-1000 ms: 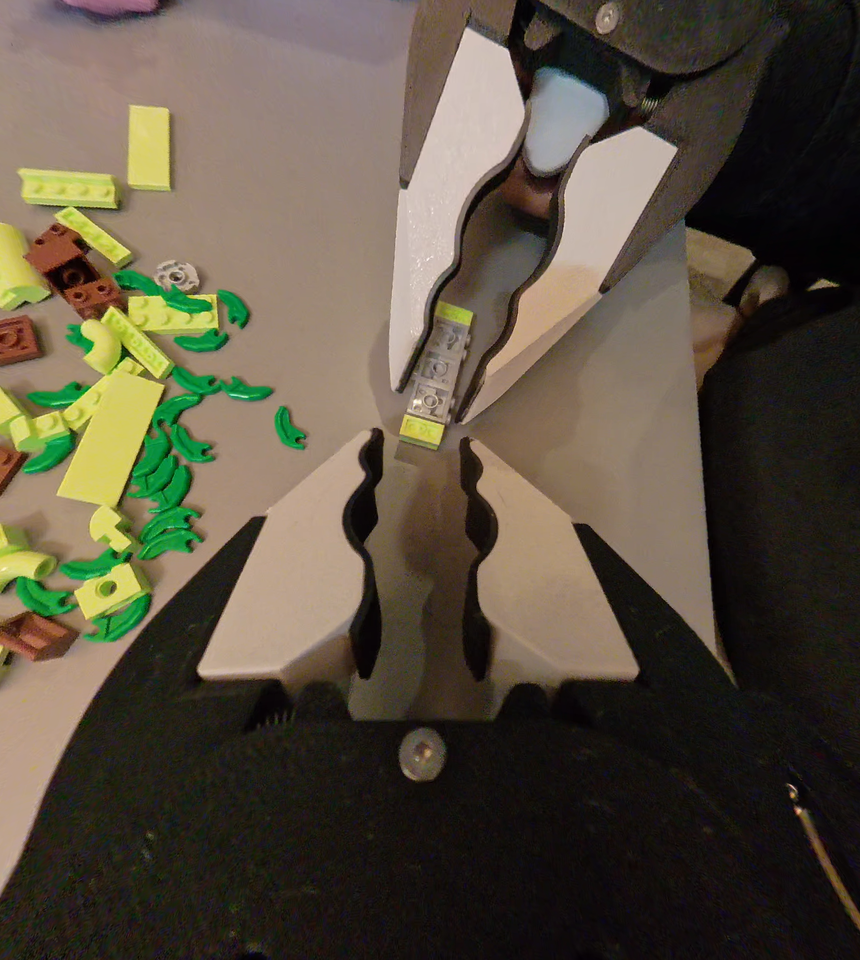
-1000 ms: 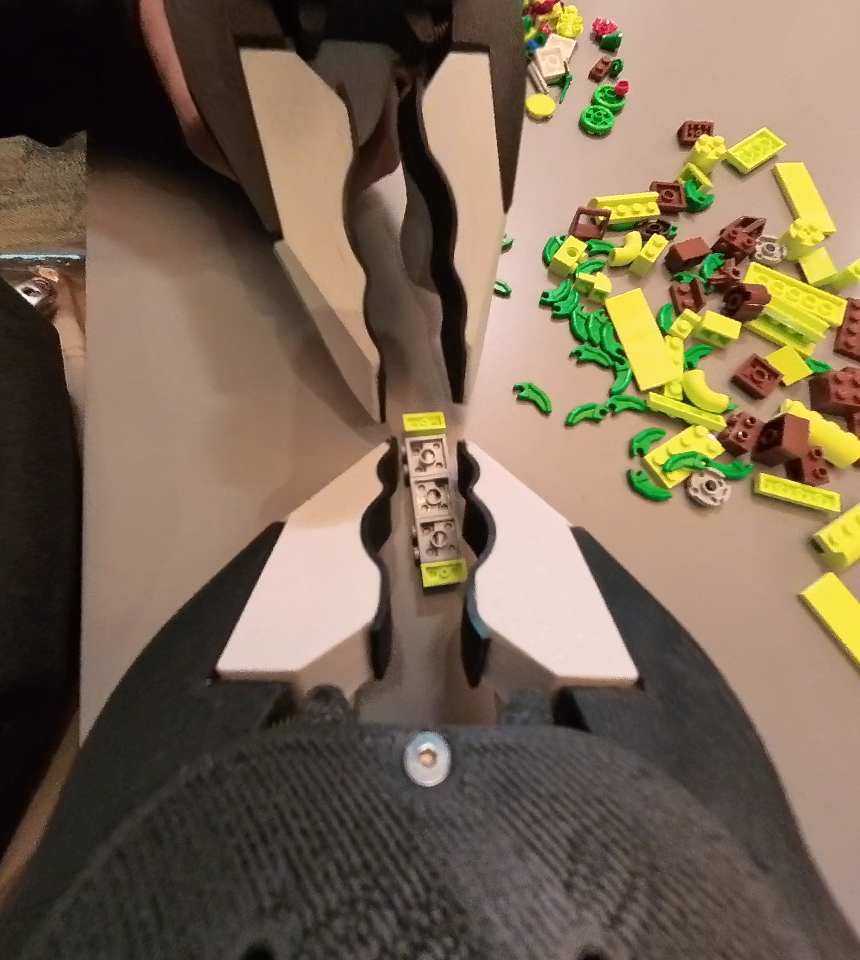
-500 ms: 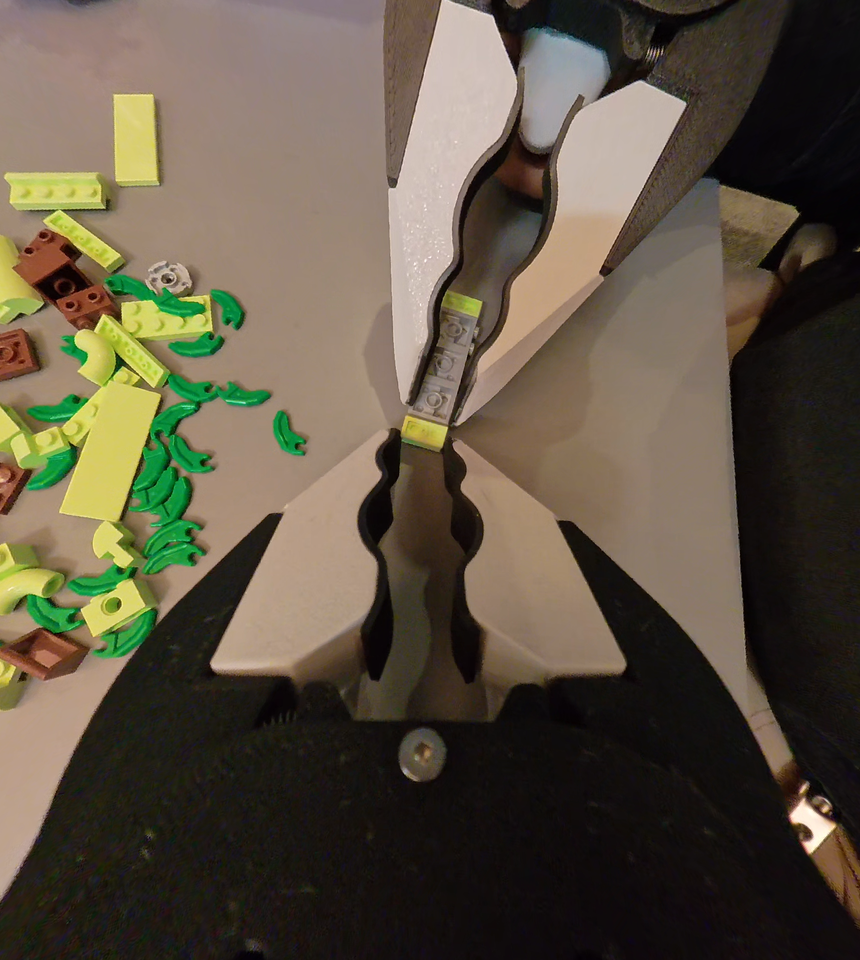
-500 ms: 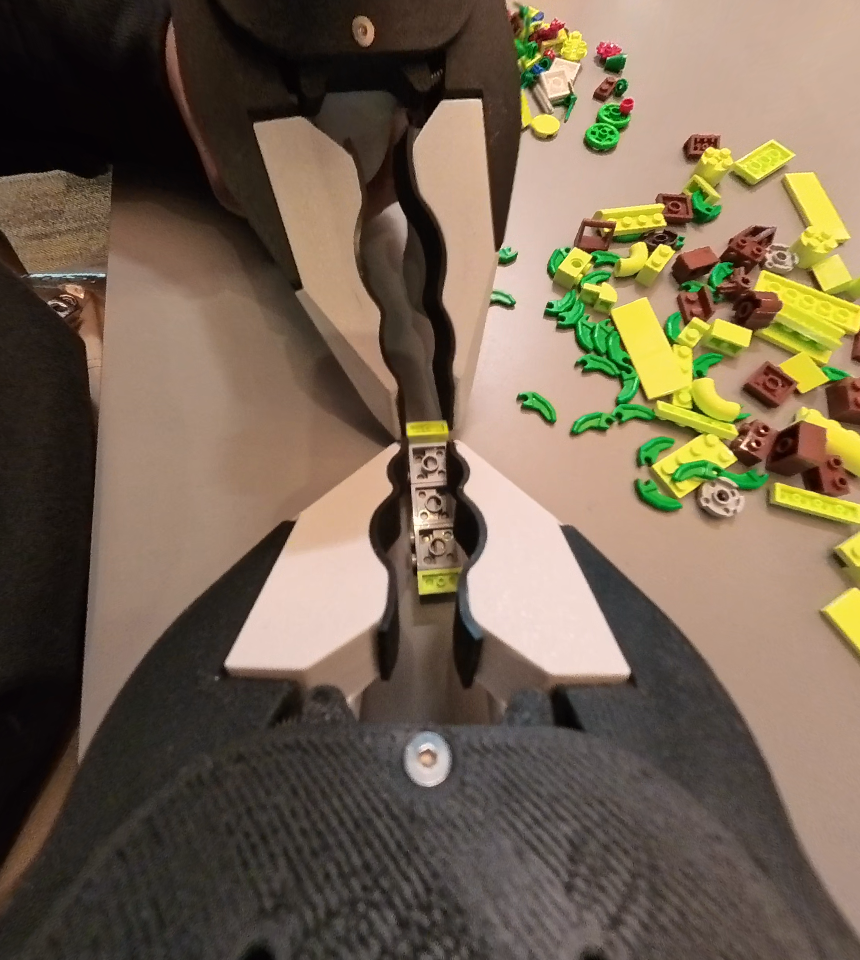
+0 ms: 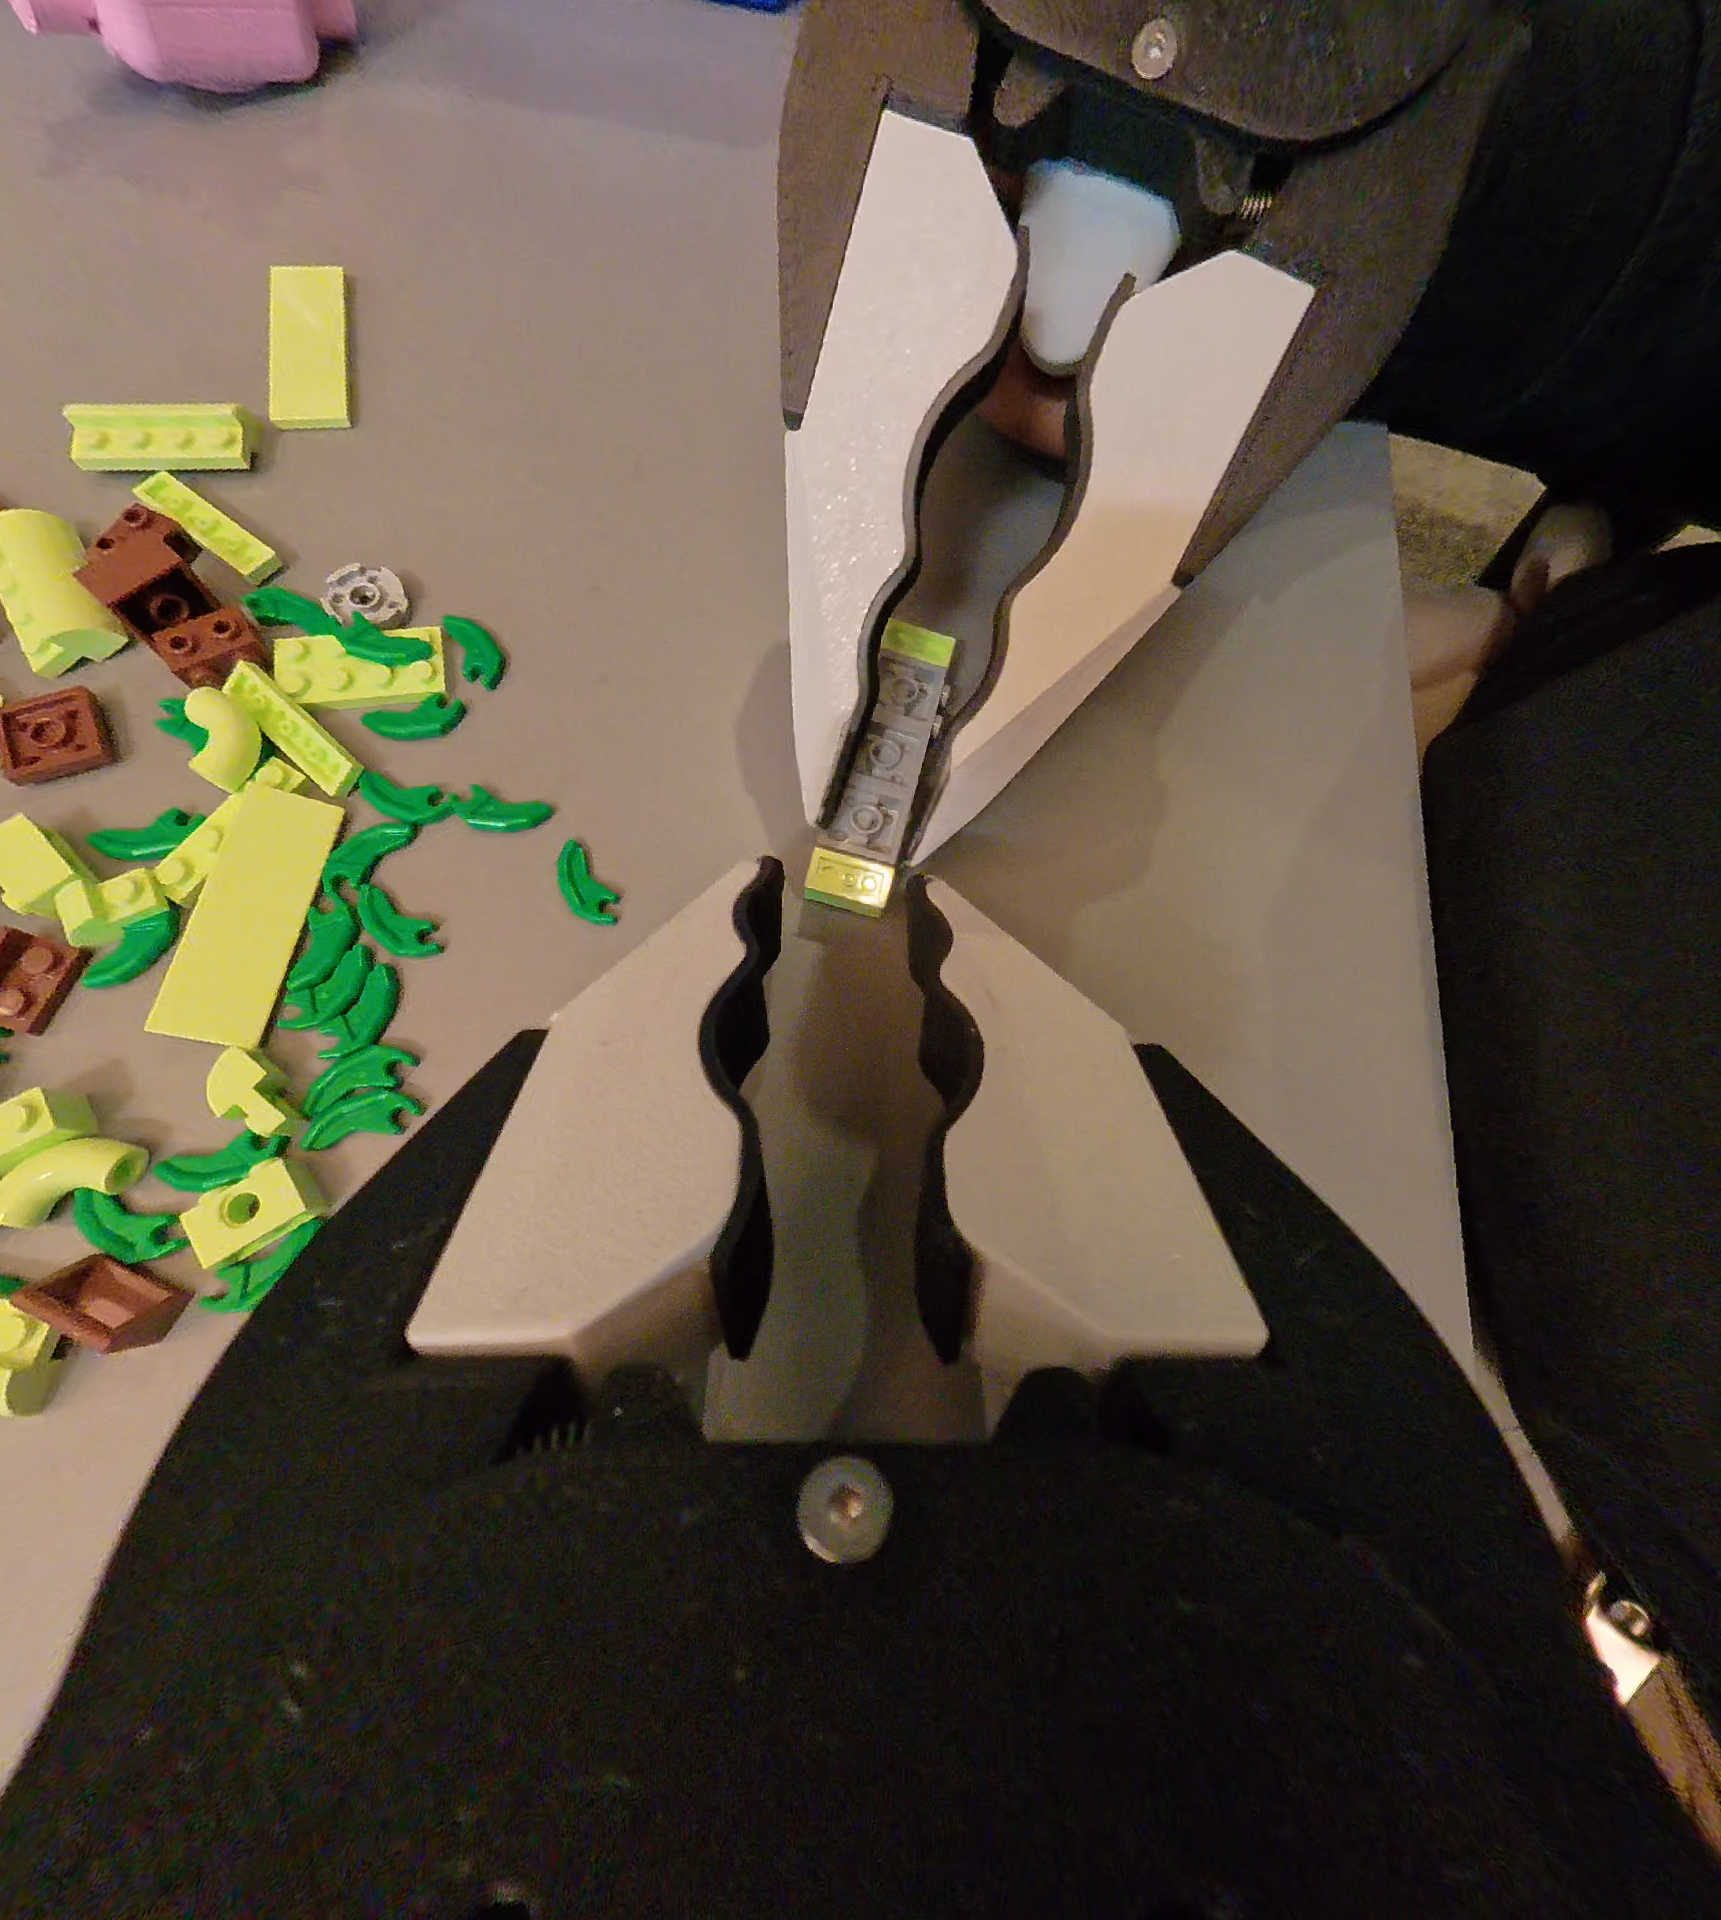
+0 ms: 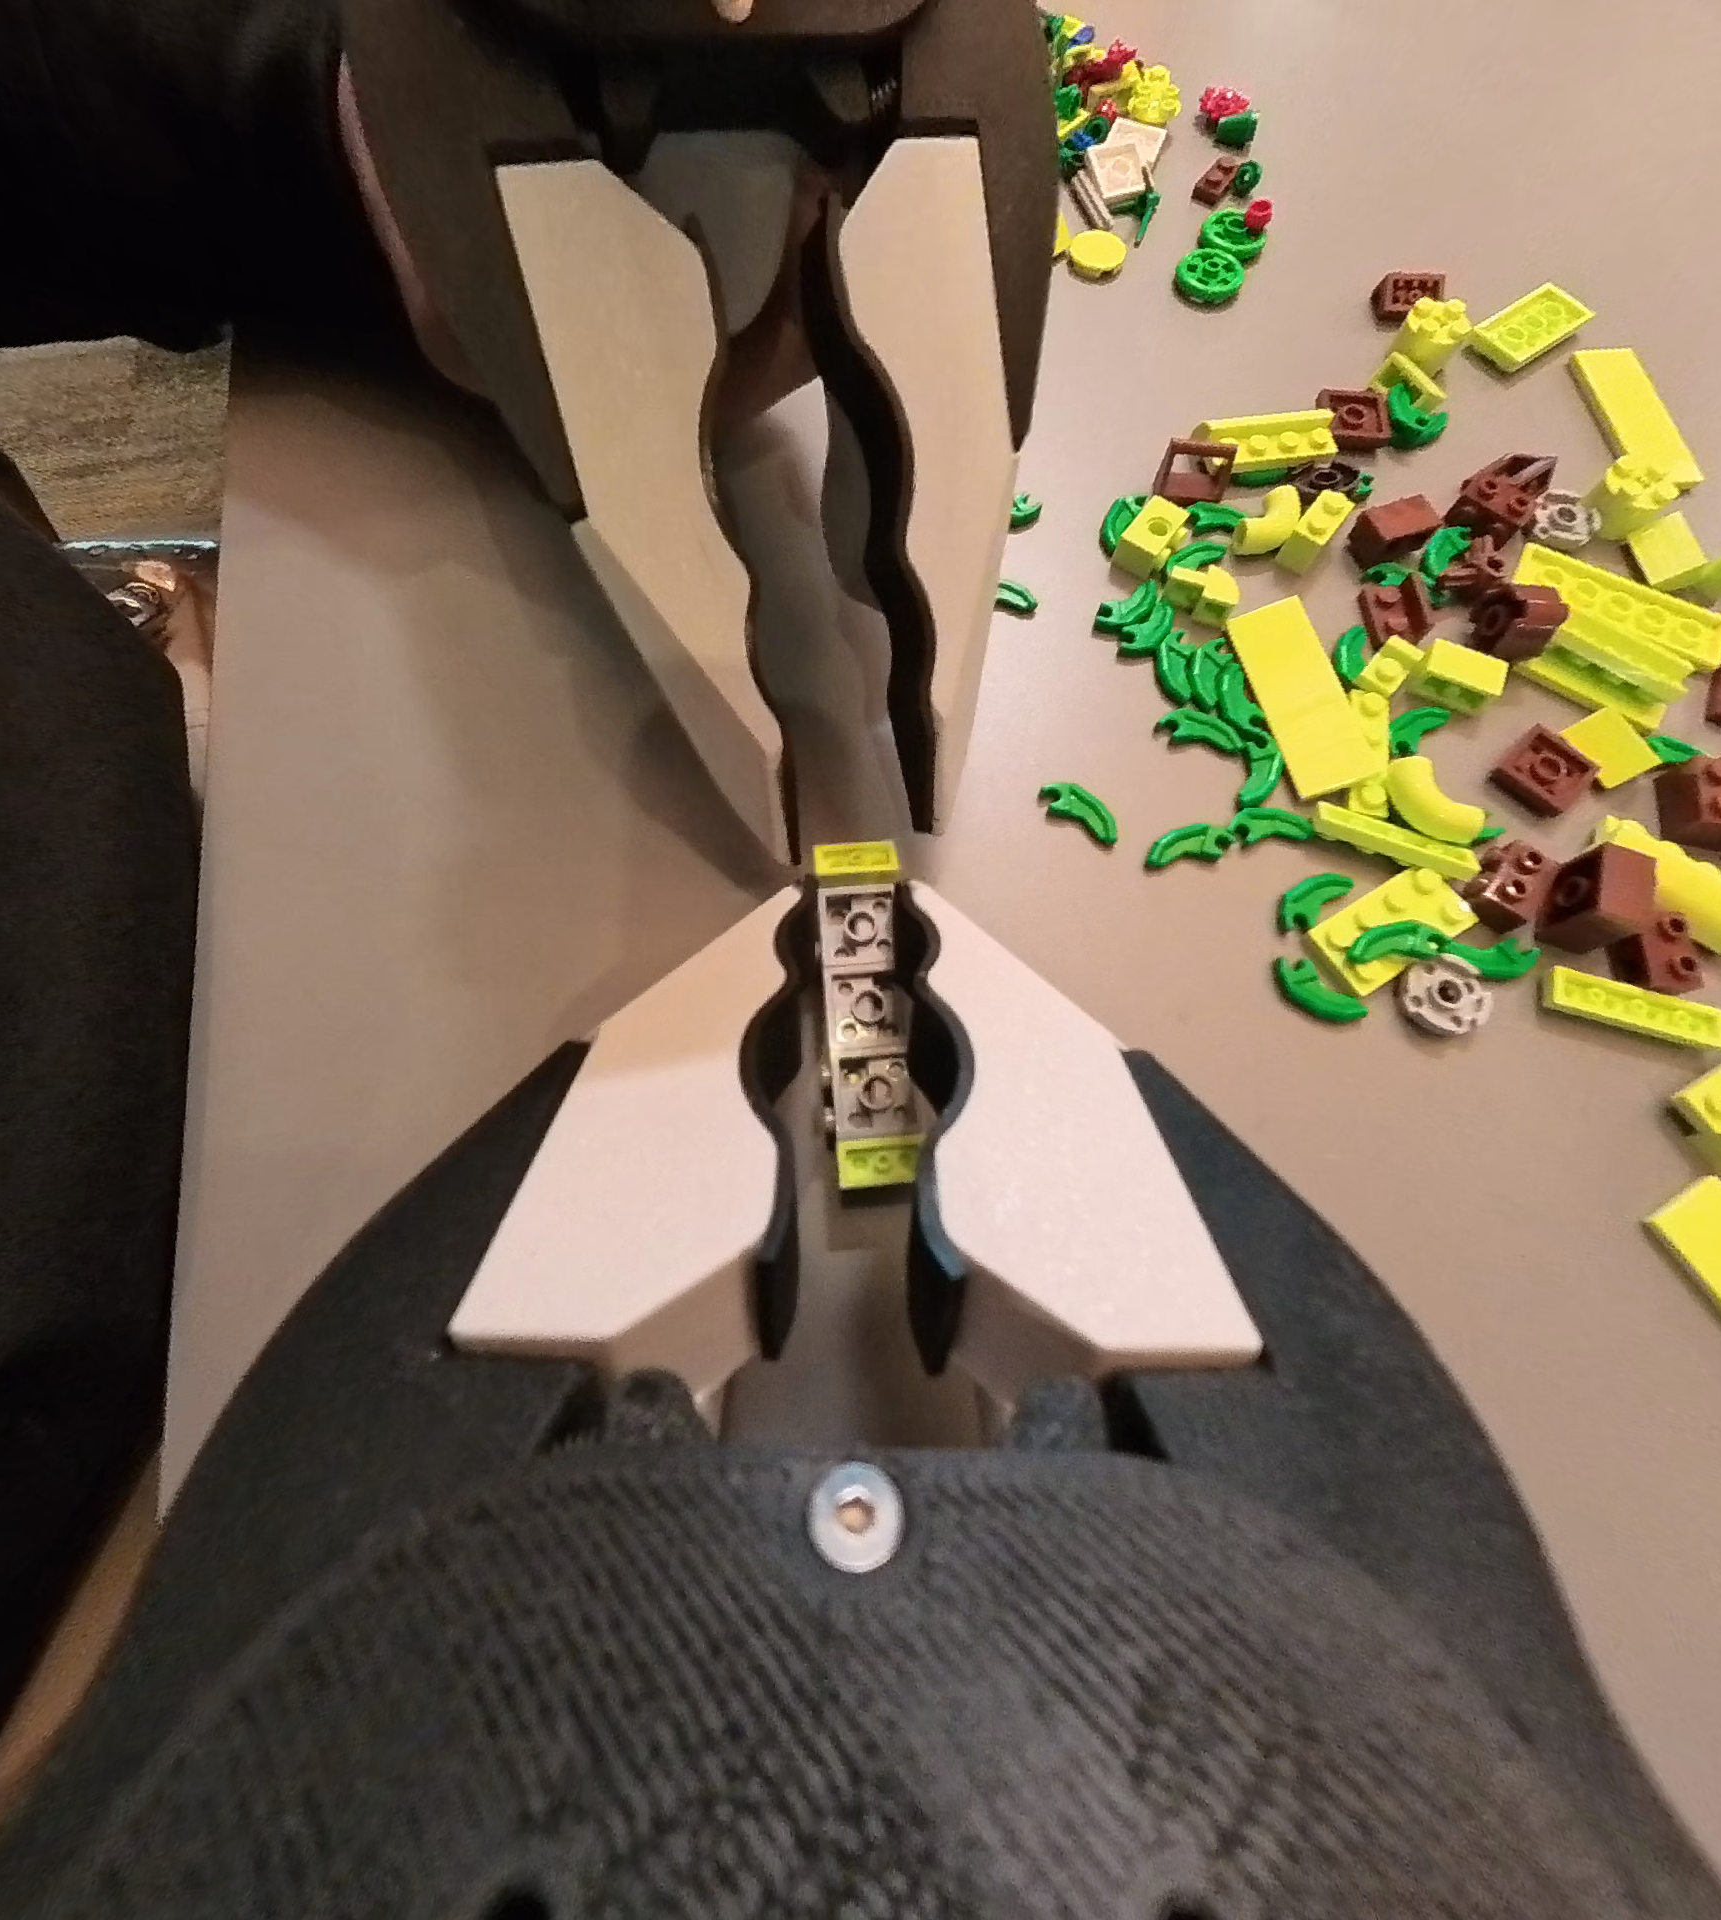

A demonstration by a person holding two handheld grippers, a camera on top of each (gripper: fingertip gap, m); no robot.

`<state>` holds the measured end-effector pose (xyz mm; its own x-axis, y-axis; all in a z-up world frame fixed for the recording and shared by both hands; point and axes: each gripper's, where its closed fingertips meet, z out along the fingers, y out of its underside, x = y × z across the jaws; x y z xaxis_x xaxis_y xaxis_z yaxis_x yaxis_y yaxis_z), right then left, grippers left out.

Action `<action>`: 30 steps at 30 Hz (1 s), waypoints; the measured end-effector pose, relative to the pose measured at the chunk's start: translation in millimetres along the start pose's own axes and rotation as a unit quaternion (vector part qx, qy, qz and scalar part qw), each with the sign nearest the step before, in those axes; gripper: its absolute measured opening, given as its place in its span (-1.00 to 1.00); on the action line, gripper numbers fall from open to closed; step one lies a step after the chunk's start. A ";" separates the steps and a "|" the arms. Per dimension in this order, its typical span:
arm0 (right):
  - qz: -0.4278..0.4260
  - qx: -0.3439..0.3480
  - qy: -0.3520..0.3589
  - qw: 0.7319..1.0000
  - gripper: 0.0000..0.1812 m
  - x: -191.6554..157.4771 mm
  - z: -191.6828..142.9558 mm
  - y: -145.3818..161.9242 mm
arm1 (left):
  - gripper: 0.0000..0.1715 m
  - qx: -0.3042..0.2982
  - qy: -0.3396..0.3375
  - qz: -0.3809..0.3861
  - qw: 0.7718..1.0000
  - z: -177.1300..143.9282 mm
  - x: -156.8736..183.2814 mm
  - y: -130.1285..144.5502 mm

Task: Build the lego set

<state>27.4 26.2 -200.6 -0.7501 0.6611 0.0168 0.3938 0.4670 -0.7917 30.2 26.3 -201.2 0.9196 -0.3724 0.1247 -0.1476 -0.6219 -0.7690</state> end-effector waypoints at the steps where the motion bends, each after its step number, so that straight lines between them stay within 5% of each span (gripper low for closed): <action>1: 0.001 -0.001 -0.001 1.000 -0.86 -0.1 -0.6 0.3 | -0.76 0.000 0.002 -0.001 1.000 0.0 0.1 0.0; 17: 0.023 0.003 -0.010 1.000 -0.93 2.5 -4.6 3.2 | -1.00 0.008 -0.003 -0.005 1.000 -0.7 -1.8 -2.6; 30: 0.024 0.002 -0.011 1.000 -0.94 2.7 -5.2 4.0 | -1.00 -0.011 -0.014 0.004 1.000 5.8 4.4 -2.9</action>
<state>29.7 32.8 -200.6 -0.7428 0.6686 -0.0346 0.4272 0.4335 -0.7935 36.8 30.4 -202.1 0.9278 -0.3590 0.1013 -0.1625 -0.6334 -0.7566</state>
